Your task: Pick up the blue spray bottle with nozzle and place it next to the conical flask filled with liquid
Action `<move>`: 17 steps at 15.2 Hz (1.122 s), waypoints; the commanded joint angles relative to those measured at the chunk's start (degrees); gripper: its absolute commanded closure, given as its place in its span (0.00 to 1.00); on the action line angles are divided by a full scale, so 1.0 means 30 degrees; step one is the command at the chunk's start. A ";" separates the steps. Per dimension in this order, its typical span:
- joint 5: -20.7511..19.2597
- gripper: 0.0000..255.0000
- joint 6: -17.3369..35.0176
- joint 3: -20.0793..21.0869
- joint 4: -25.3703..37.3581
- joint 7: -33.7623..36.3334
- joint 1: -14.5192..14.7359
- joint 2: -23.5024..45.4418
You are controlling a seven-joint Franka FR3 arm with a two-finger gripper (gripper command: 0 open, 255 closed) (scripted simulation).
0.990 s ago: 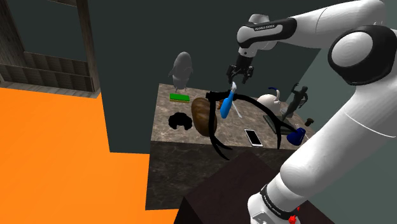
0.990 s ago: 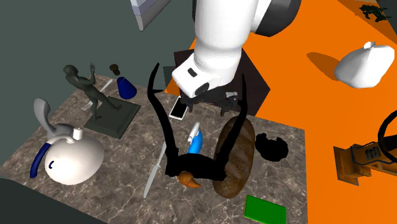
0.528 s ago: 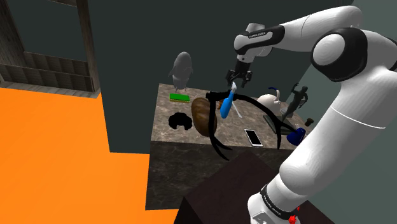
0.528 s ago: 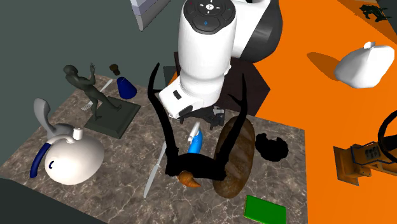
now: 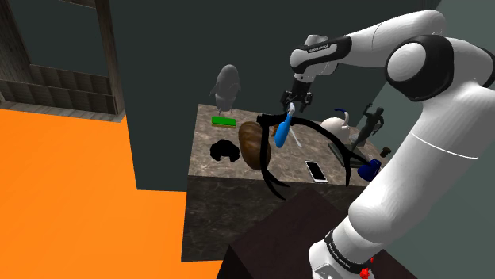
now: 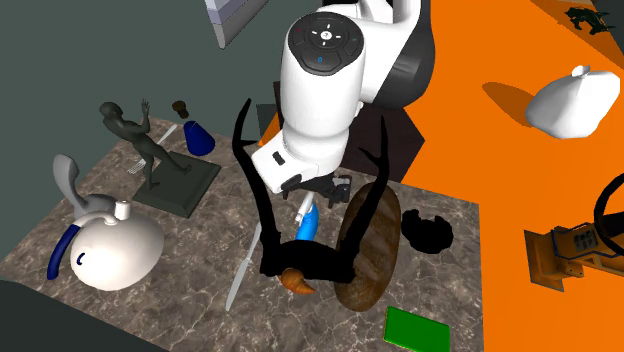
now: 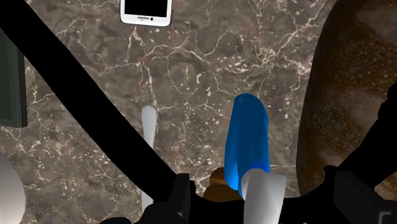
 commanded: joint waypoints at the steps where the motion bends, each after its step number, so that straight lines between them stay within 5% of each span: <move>1: 0.0001 0.00 0.0006 0.0000 -0.0003 0.0001 0.0000 0.0001; 2: 0.0000 0.00 0.0003 0.0000 -0.0002 0.0000 0.0000 0.0001; 3: 0.0000 1.00 0.0003 0.0000 -0.0002 0.0000 0.0000 0.0001; 17: -0.0085 1.00 -0.1202 -0.0005 0.0839 0.0006 0.0026 -0.0376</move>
